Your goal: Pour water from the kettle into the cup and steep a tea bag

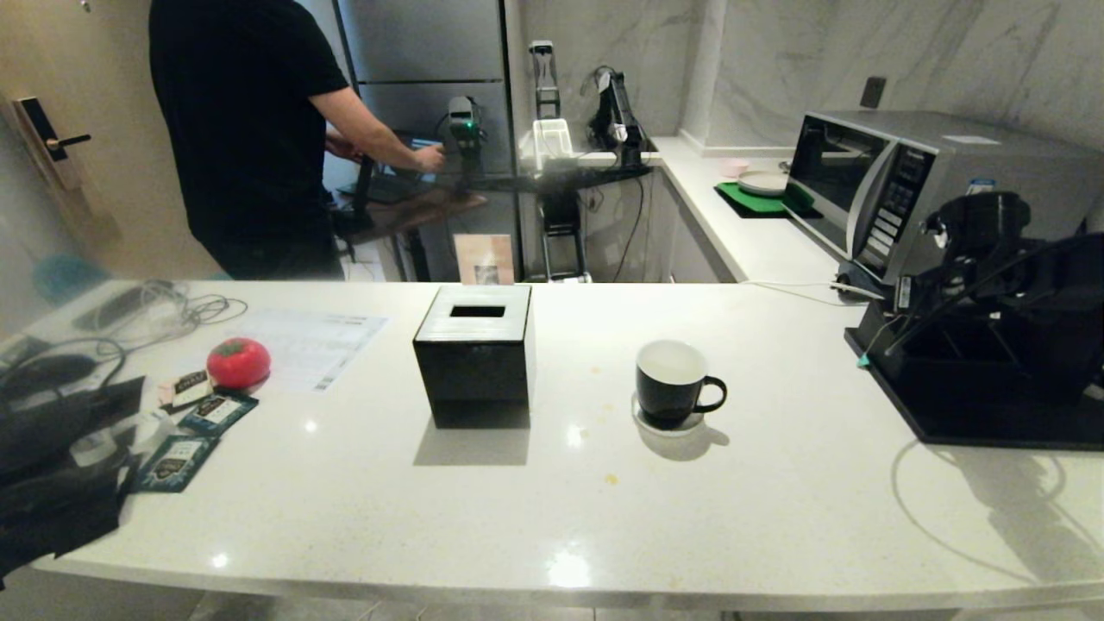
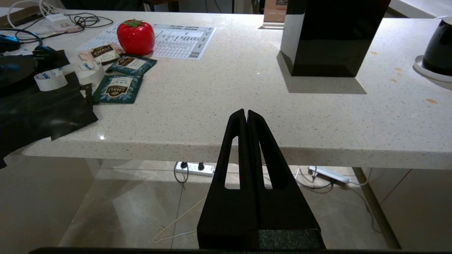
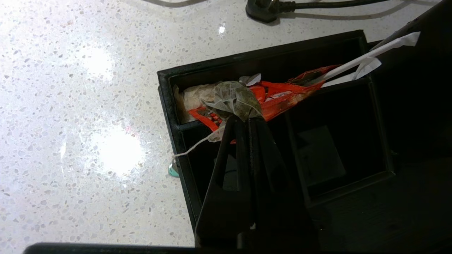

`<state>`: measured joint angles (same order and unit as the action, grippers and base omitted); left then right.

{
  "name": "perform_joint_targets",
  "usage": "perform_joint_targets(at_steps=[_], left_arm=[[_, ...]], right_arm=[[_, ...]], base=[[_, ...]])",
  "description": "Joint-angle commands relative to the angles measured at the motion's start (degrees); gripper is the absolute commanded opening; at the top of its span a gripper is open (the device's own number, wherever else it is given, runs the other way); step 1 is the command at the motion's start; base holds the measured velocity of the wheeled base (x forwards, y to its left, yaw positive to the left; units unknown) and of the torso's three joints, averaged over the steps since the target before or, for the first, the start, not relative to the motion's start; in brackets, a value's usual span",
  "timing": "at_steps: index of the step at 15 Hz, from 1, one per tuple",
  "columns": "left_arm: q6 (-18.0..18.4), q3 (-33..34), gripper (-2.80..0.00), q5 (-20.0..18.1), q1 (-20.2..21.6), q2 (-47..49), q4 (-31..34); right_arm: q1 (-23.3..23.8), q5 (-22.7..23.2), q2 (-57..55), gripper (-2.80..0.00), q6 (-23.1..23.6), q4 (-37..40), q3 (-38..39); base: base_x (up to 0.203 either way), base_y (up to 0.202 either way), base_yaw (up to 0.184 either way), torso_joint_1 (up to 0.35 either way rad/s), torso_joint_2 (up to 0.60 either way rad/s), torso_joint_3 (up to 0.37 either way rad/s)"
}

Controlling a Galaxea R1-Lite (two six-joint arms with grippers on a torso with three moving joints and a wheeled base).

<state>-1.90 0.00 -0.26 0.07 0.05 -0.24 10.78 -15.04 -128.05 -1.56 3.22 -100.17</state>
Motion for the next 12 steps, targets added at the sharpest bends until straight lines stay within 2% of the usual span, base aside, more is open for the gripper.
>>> perform_joint_targets(at_steps=[1, 4, 5, 12], left_arm=[[-0.03, 0.0, -2.8, -0.01, 0.01, 0.04, -0.02], [-0.03, 0.0, -2.8, -0.01, 0.01, 0.04, -0.02], [-0.03, 0.0, -2.8, 0.08, 0.01, 0.04, -0.11], [-0.03, 0.0, -2.8, -0.01, 0.01, 0.04, -0.02]], right_arm=[[-0.12, -0.14, -0.53, -2.8, -0.02, 0.03, -0.11], [-0.14, -0.16, -0.62, -2.8, -0.02, 0.03, -0.11], [-0.14, -0.16, -0.62, 0.0, 0.07, 0.03, -0.11], [-0.14, -1.04, -0.62, 0.0, -0.02, 0.03, -0.11]], base=[[0.0, 0.0, 0.0, 0.0, 0.0, 0.0], [0.0, 0.0, 0.0, 0.0, 0.0, 0.0], [0.0, 0.0, 0.0, 0.0, 0.0, 0.0], [0.0, 0.0, 0.0, 0.0, 0.0, 0.0]])
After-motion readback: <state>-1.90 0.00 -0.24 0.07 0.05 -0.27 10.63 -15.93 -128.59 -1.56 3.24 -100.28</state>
